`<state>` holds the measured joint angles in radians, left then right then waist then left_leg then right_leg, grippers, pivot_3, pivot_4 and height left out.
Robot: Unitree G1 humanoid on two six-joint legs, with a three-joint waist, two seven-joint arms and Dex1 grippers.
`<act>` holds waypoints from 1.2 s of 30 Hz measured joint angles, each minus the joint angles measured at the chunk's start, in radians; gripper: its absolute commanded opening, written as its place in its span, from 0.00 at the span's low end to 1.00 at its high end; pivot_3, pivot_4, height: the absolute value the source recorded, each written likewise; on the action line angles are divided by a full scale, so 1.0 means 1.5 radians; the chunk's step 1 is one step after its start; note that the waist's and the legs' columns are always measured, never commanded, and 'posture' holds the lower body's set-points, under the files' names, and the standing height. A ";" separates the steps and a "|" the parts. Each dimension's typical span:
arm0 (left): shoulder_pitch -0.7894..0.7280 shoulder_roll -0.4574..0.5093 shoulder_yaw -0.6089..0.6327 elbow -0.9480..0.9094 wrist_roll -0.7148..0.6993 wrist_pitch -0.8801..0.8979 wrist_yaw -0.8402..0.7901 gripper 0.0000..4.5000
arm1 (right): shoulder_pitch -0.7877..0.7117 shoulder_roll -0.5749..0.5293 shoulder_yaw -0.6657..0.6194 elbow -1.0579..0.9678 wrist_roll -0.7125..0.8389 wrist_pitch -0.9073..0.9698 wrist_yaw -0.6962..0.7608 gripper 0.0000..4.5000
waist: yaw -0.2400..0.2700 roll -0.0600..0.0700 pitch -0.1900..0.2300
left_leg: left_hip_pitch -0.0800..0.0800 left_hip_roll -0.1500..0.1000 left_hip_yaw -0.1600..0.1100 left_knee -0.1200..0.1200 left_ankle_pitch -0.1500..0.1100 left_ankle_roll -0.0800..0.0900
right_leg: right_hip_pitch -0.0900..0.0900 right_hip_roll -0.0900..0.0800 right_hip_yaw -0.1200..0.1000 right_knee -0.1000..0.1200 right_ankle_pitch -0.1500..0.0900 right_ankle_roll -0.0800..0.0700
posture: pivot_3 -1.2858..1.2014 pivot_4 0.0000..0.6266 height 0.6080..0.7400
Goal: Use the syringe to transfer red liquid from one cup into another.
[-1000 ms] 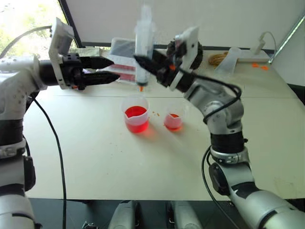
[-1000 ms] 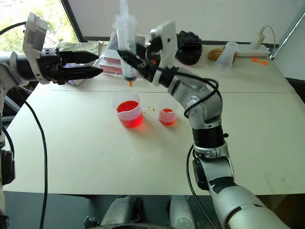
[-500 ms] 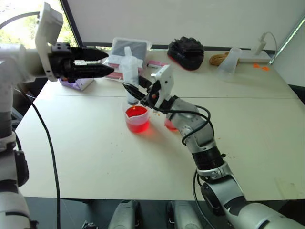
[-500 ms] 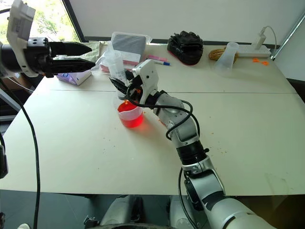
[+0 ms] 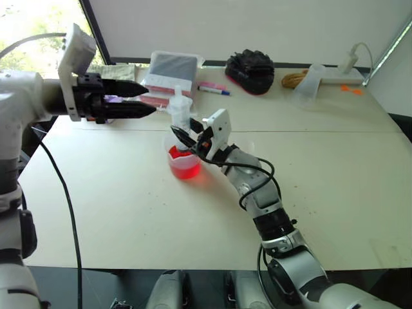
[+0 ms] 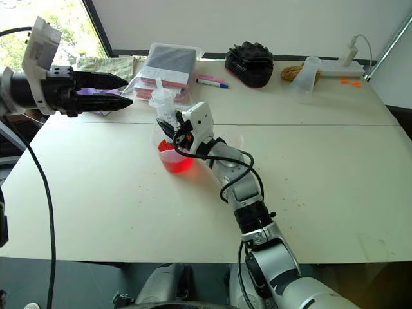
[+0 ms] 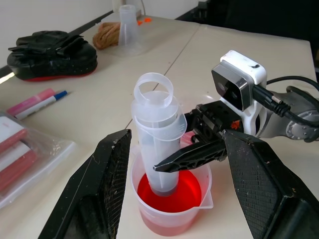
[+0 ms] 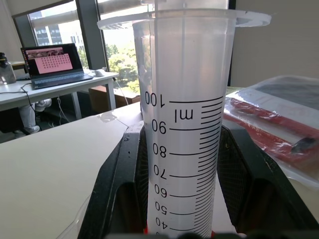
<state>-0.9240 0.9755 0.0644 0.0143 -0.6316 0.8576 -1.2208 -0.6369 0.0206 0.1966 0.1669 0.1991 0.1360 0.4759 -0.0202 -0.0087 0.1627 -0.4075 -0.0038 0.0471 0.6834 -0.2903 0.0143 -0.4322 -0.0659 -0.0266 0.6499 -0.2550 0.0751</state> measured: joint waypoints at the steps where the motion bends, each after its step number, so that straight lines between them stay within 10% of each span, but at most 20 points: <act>1: 0.006 0.000 0.000 -0.003 0.000 0.000 0.000 0.68 | 0.001 0.000 0.001 0.000 -0.001 -0.002 0.000 0.30 | 0.000 0.000 0.000 | 0.000 0.000 0.000 0.000 0.000 0.000 | 0.000 0.000 0.000 0.000 0.000 0.000 | 0.52 0.24 1.00; 36: -0.094 -0.151 -0.060 0.231 0.136 -0.169 -0.054 0.68 | 0.023 -0.004 0.019 -0.050 -0.013 0.032 0.034 0.30 | 0.001 0.000 0.000 | 0.000 0.000 0.000 0.000 0.000 0.000 | 0.000 0.001 0.000 0.000 0.000 0.000 | 0.52 0.24 1.00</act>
<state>-1.0656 0.7490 -0.0256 0.3614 -0.4273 0.6037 -1.3019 -0.6019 0.0148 0.2249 0.0919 0.1797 0.1845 0.5268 -0.0184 -0.0089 0.1626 -0.4075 -0.0037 0.0470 0.6836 -0.2902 0.0141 -0.4323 -0.0650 -0.0268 0.6506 -0.2550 0.0751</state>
